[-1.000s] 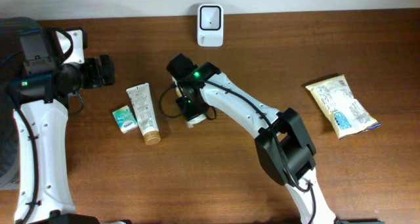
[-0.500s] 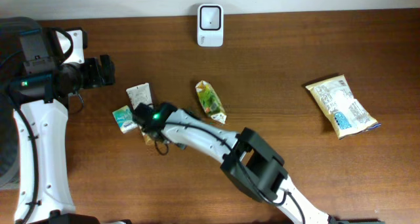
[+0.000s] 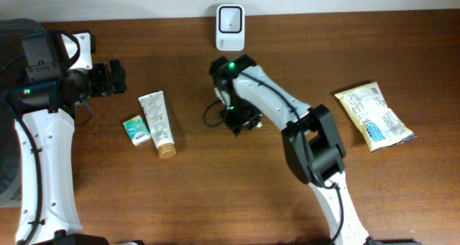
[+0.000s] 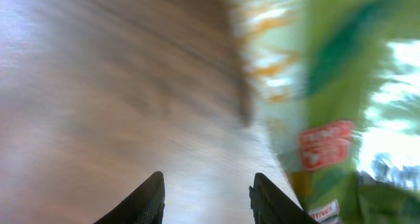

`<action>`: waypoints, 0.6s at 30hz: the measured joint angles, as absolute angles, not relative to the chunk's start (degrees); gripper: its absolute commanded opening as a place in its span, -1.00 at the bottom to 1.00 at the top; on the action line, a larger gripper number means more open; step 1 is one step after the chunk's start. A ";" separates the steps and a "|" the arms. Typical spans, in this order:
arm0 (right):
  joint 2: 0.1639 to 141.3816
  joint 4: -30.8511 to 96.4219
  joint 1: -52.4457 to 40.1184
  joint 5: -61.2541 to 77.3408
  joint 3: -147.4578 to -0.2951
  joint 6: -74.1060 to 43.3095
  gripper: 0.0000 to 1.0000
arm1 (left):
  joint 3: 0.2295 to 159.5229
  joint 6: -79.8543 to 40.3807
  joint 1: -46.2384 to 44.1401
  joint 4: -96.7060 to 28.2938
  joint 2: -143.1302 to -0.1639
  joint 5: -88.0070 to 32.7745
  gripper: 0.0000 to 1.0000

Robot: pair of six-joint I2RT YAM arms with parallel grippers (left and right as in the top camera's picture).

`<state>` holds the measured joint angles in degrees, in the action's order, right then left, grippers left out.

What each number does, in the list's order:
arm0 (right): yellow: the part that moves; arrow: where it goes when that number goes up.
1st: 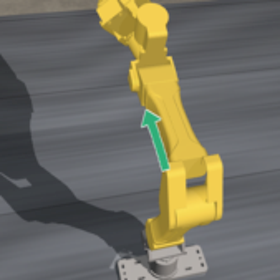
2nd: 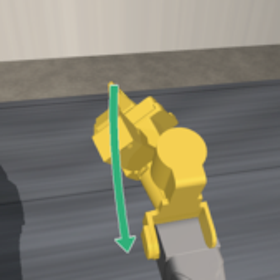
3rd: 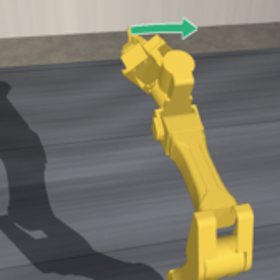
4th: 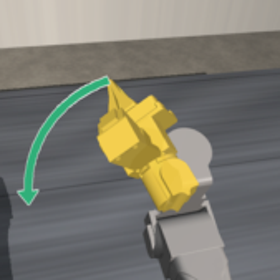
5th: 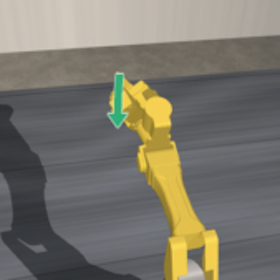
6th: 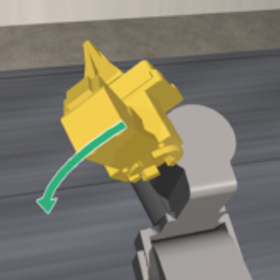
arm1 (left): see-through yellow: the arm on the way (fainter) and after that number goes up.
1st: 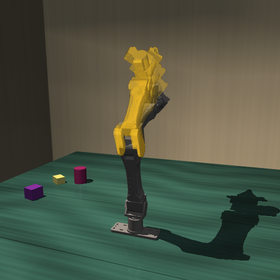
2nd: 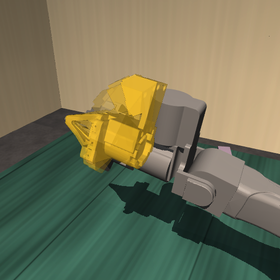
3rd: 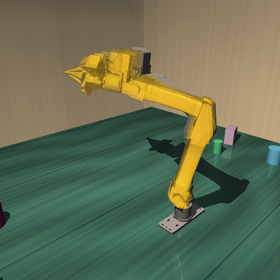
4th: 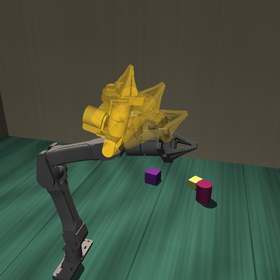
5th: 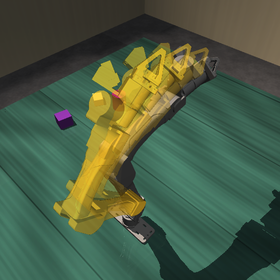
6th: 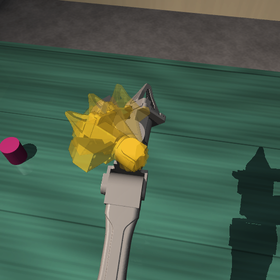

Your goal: Scan the item barcode

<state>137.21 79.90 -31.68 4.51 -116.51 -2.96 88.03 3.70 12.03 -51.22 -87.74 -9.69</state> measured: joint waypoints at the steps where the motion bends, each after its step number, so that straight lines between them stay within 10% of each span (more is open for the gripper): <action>1: 137.21 80.31 -29.41 1.04 -116.46 -2.81 -0.14 | 88.03 3.70 12.03 -51.22 -87.74 -9.69 0.98; 7: 136.57 78.65 -19.90 -9.67 -119.48 -3.18 -0.13 | 88.03 3.70 12.03 -51.22 -87.74 -9.69 0.98; 11: 130.41 70.28 -21.12 -0.45 -122.17 -8.19 0.36 | 88.03 3.70 12.03 -51.22 -87.74 -9.69 0.98; 18: 133.10 48.18 -31.22 4.60 -121.69 -25.78 0.15 | 88.03 3.70 12.03 -51.20 -87.74 -9.69 0.98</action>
<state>133.10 48.18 -31.22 4.60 -121.69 -25.78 88.03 3.70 12.03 -51.20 -87.74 -9.69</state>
